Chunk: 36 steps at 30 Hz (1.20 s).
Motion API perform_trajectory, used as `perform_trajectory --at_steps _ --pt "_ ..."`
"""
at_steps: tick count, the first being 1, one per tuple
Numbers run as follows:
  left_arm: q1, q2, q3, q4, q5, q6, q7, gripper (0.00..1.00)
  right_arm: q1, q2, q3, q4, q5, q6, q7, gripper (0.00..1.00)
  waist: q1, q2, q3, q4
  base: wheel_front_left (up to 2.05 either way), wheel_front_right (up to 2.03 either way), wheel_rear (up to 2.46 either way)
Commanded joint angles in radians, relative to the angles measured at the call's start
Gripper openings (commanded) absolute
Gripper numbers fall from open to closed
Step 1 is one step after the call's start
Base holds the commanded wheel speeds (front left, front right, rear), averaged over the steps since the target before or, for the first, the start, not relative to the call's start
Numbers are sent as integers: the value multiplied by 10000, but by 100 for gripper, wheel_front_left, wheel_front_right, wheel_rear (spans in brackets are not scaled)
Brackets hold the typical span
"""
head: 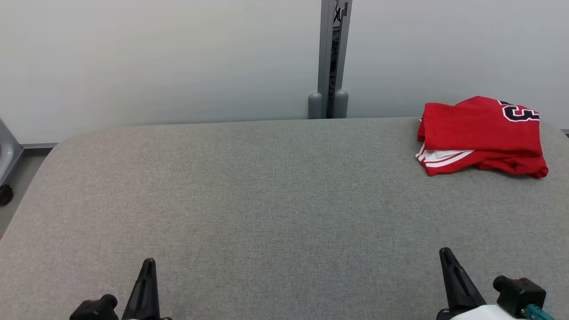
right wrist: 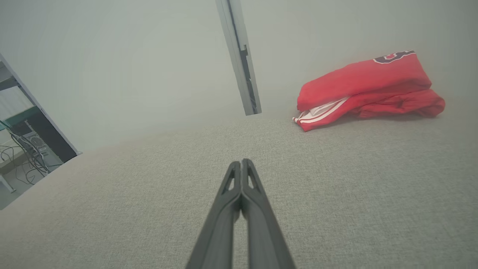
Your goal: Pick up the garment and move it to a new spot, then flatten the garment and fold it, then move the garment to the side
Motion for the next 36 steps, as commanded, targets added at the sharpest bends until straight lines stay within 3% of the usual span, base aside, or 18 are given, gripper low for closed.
perform_trajectory --at_steps 1,16,36 --pt "-468 32 39 -90 -515 -89 64 0 -347 -77 -148 -127 538 0 128 0 0 0 8 -3 0 0 0" --pt "-1158 50 73 273 -3202 -339 595 0 -765 -198 -740 50 3309 0 848 0 0 0 82 -25 0 0 0" --pt "-1836 68 122 640 -5825 -588 1134 0 -1147 -286 -1368 210 5967 0 1588 0 0 0 170 -51 0 0 0"
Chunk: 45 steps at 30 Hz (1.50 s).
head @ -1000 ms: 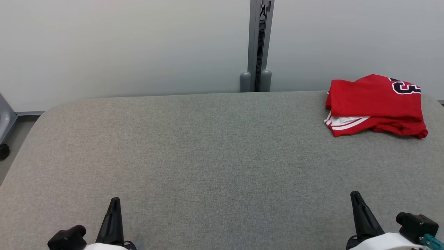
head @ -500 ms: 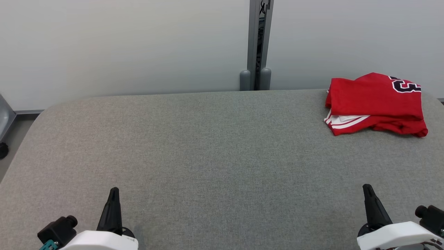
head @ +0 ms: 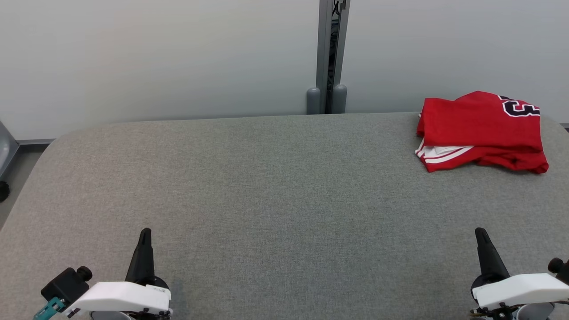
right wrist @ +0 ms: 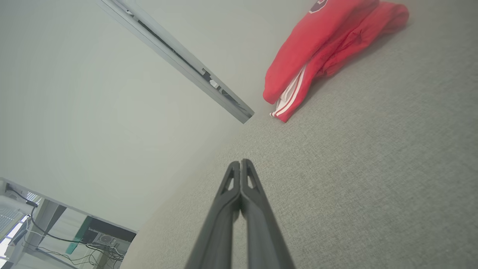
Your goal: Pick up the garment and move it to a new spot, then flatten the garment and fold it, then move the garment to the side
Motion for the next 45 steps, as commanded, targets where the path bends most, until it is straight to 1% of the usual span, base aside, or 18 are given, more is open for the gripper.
perform_trajectory --at_steps 1,16,29,30,45 --pt "-328 46 41 -72 -297 -75 65 0 -231 -122 -114 -101 289 0 82 0 0 0 5 -1 0 0 0" --pt "-783 58 72 179 -2028 -235 411 0 -508 -153 -555 15 2021 0 591 0 0 0 74 -22 0 0 0" --pt "-1082 67 95 357 -3243 -356 671 0 -692 -166 -881 110 3223 0 963 0 0 0 129 -38 0 0 0" --pt "-1176 70 100 398 -3512 -385 722 0 -727 -163 -951 130 3496 0 1049 0 0 0 143 -42 0 0 0" --pt "-1461 79 124 581 -4749 -490 975 0 -925 -163 -1301 223 4704 0 1457 0 0 0 208 -61 0 0 0"
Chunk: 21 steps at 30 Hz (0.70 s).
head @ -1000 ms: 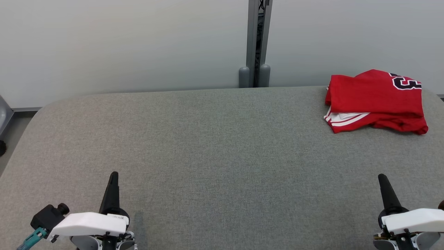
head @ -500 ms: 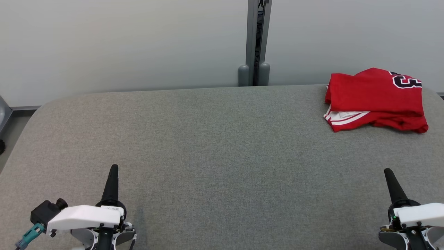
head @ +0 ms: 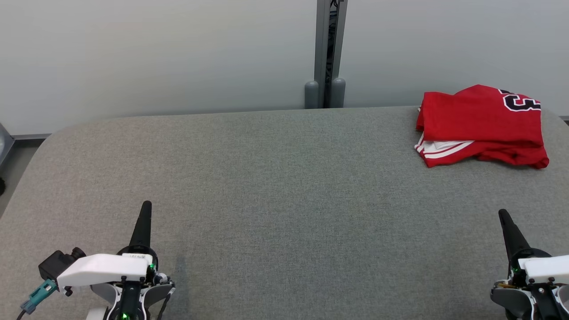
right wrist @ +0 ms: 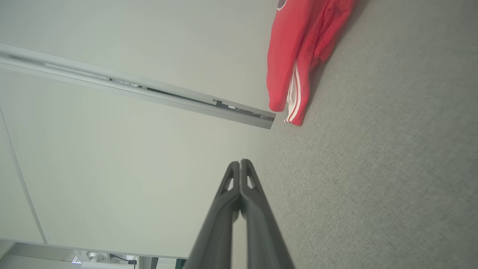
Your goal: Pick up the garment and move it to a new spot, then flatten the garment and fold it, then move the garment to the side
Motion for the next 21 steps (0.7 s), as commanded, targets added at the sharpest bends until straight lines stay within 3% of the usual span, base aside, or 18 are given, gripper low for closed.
perform_trajectory --at_steps 1,21 --pt "-238 55 42 1 -230 -60 49 0 -213 -68 -81 6 240 0 117 0 0 0 7 -2 0 0 0" --pt "-638 63 73 231 -1770 -211 349 0 -445 -53 -542 102 1722 0 619 0 0 0 99 -29 0 0 0"
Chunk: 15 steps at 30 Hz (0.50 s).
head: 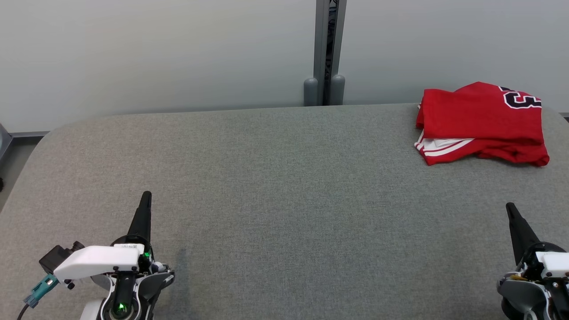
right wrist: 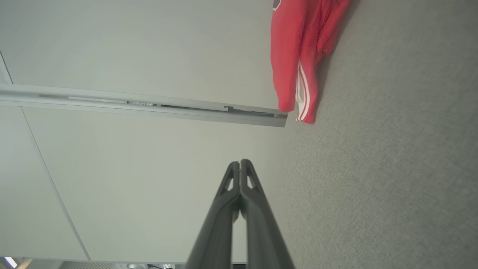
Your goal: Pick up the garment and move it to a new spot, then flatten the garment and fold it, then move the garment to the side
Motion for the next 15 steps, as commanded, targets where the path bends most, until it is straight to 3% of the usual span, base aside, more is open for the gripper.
perform_trajectory --at_steps 1,15 --pt "-270 53 50 24 -244 -79 35 0 -162 -51 -109 -14 242 2 97 0 0 -1 8 -2 0 0 0" --pt "-484 59 67 150 -1112 -168 231 0 -258 -31 -378 58 1066 2 395 0 0 -1 68 -20 0 0 0"
